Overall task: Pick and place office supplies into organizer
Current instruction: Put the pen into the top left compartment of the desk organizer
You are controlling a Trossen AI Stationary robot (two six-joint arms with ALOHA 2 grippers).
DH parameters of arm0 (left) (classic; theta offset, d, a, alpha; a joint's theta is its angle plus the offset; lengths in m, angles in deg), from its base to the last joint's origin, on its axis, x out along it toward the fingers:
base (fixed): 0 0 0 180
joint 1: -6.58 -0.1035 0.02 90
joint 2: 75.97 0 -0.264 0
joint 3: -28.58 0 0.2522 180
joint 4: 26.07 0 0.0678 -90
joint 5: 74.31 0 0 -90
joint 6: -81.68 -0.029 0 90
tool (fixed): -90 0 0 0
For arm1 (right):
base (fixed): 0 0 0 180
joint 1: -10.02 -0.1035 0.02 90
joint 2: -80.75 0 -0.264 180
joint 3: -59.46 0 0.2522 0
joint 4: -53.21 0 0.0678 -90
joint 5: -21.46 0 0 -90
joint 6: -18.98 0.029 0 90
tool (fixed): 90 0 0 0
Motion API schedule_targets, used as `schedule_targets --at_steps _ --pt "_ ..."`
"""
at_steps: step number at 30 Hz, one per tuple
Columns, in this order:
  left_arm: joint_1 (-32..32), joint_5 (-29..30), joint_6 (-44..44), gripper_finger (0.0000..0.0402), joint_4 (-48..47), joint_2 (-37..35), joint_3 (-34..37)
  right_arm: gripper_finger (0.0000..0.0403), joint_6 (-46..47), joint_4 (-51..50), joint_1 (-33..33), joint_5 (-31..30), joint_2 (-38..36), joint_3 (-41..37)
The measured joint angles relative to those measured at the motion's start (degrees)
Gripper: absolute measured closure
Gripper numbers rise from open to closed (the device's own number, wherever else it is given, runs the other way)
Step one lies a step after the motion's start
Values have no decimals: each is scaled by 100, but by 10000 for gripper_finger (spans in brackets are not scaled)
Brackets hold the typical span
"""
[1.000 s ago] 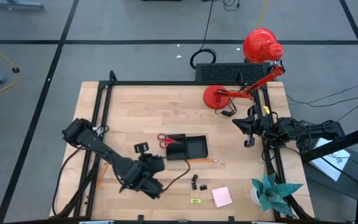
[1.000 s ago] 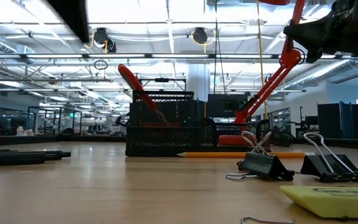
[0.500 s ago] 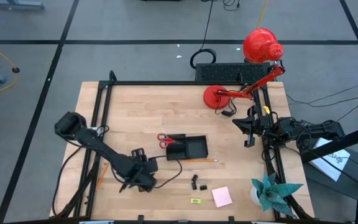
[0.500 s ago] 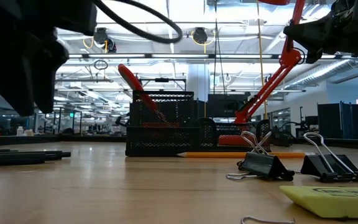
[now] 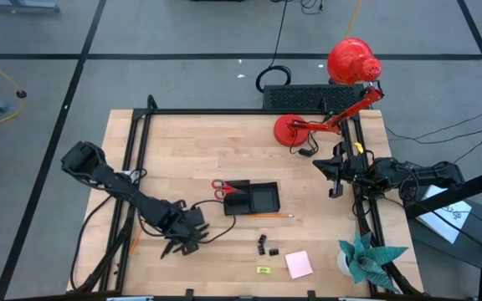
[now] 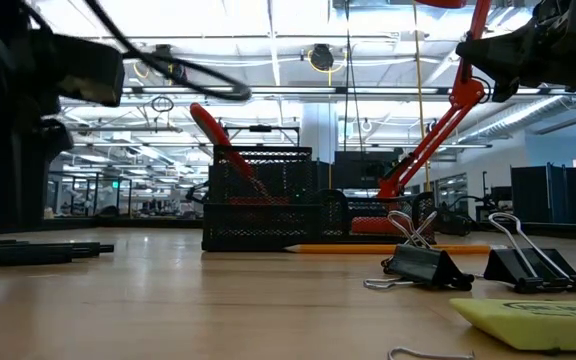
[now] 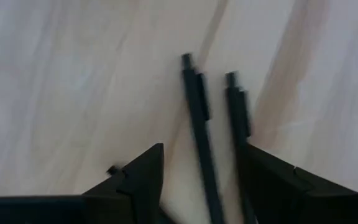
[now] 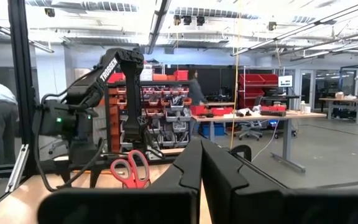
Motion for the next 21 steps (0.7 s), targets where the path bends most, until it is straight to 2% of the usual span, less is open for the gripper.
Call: schedule_targets --at_steps 8,21 --pt "-6 109 -243 222 80 118 22 399 -24 2 0 -4 0 0" --pt "-1 195 -248 225 230 765 -11 399 -100 3 0 -14 0 0"
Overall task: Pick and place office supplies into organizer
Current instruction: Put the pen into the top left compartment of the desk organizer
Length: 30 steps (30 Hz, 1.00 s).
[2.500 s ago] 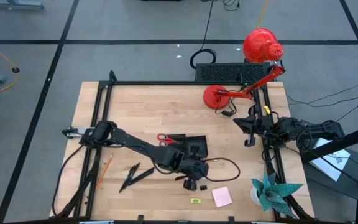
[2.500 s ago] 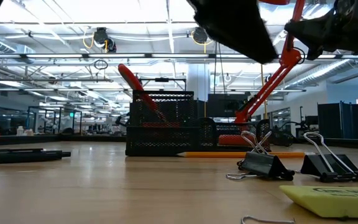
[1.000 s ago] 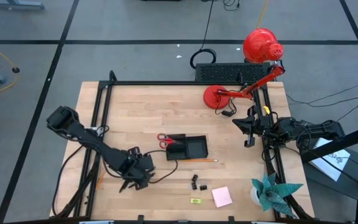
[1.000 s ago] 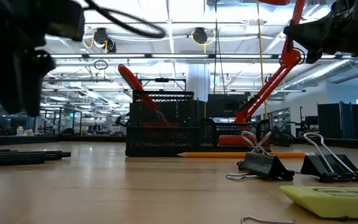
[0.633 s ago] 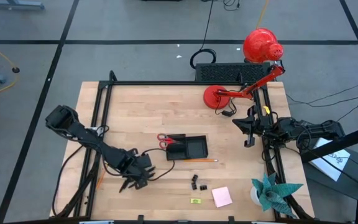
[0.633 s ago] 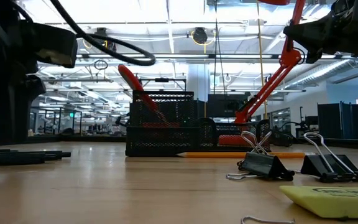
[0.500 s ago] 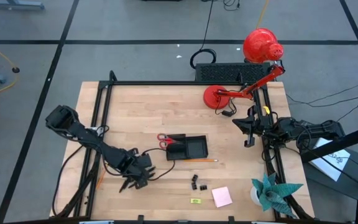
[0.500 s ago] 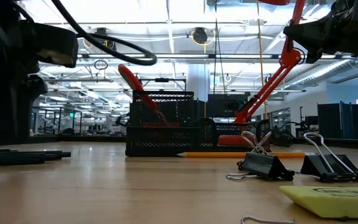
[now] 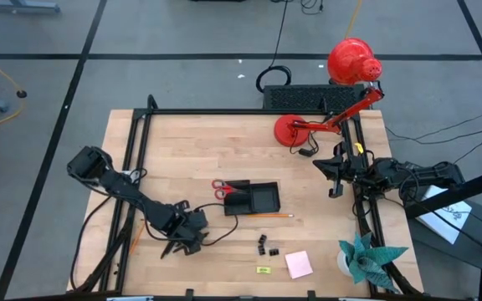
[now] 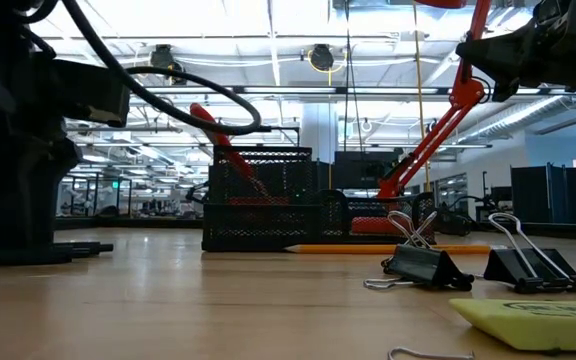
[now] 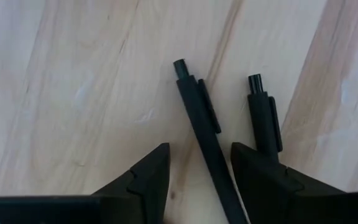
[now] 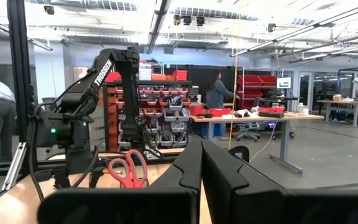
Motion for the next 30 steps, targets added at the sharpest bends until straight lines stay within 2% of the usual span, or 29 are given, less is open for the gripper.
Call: schedule_targets --at_steps 5,14,16,22,30 --pt "17 36 153 241 25 14 7 399 -7 -1 0 -6 0 0" --pt "26 399 141 383 296 36 30 399 -9 2 0 -1 0 -1" --pt "30 576 54 387 479 25 37 399 -9 7 0 1 0 -1" --pt "46 1025 -484 364 1062 27 52 399 -9 43 0 3 0 0" --pt "35 1546 -935 388 1444 -280 50 399 -11 45 0 8 0 -2"
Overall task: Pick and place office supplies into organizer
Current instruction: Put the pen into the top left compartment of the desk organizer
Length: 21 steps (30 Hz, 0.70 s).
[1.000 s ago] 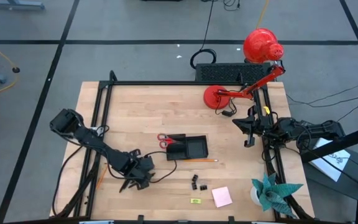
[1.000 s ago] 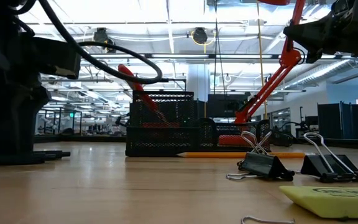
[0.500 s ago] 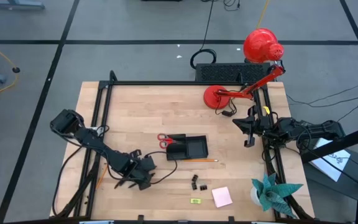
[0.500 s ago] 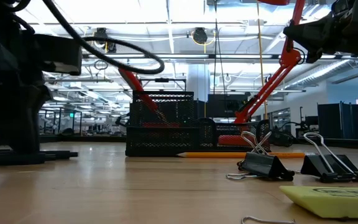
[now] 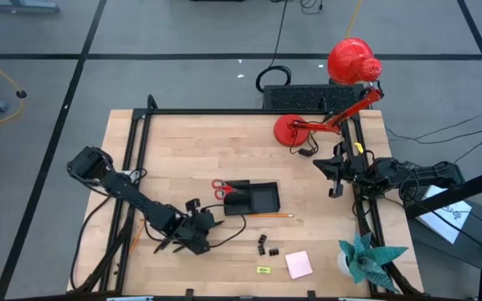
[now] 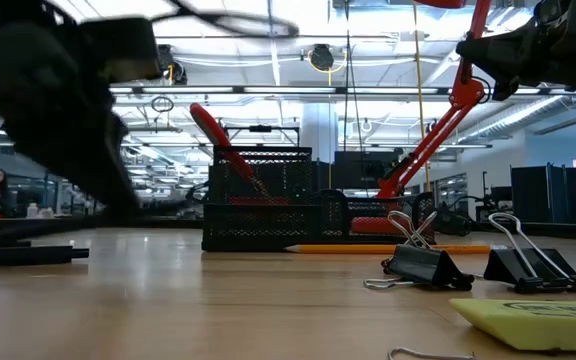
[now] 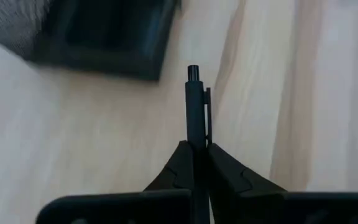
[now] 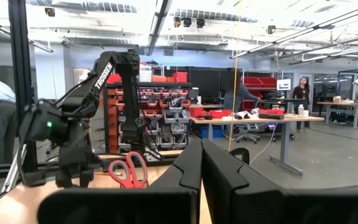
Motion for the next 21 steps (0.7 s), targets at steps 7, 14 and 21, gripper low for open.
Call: schedule_targets --at_steps 7,14,21 --pt "157 888 -1363 374 1248 -899 -1 399 -19 39 1 -2 0 0" --pt "79 1205 -4320 372 4010 -1219 -13 399 -20 87 0 1 13 2" --pt "-503 764 -5275 372 4855 -1057 -13 399 -2 85 1 4 13 1"
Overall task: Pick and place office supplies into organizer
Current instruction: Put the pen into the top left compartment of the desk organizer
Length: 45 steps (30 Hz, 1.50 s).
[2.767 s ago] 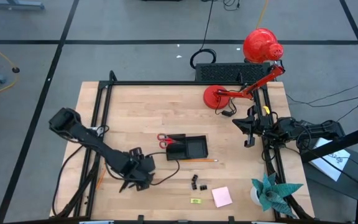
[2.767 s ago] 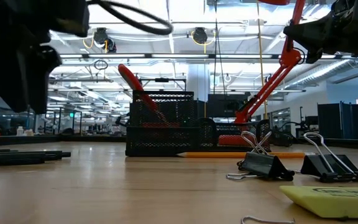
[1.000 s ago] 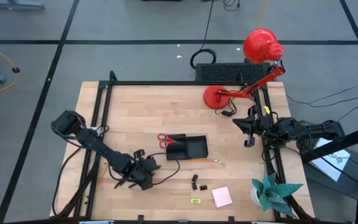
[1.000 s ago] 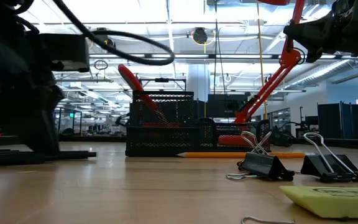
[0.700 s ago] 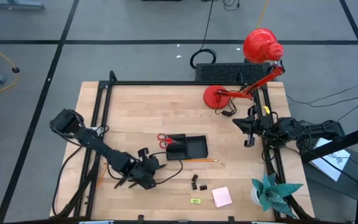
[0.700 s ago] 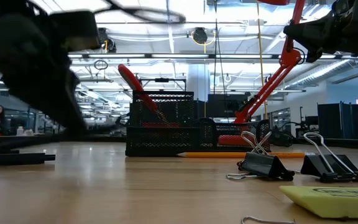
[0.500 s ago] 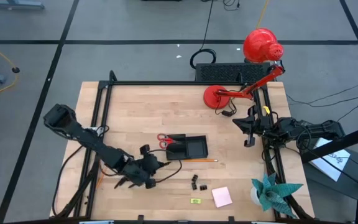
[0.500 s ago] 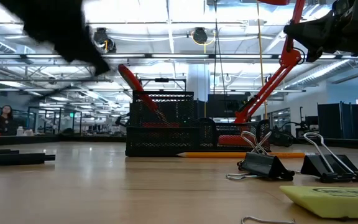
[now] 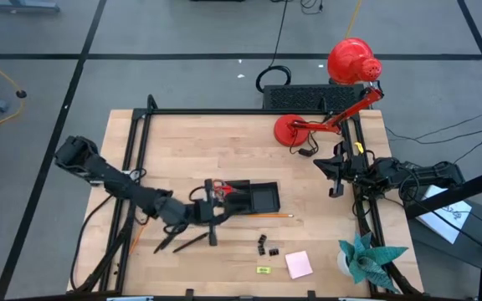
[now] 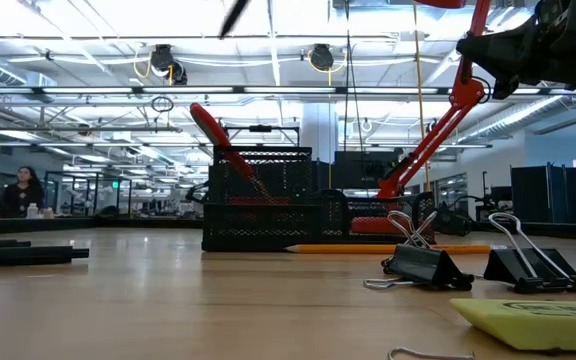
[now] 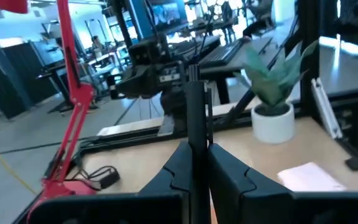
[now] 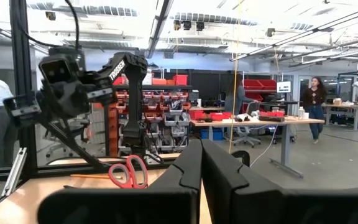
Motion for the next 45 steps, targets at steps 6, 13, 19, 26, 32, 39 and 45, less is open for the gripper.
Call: schedule_targets --at_steps 6,13,19,26,32,39,45 --pt "-679 -747 -156 371 1020 583 -2 399 2 1 1 4 0 -1" --pt "-1303 -962 -76 371 1447 1149 -7 399 1 0 -1 4 2 0" --pt "-1631 -947 159 371 1466 1476 -4 399 -4 0 1 4 2 -1" --pt "-1757 -872 330 371 1482 1789 5 399 -2 -2 1 7 2 -1" --pt "-1759 -595 508 371 2073 1975 322 399 -4 -1 1 5 2 1" --pt "-1726 -374 726 371 2759 1966 779 399 -4 0 1 13 2 -1" --pt "-1704 -378 929 371 2502 1964 811 399 -11 -1 0 9 2 -1"
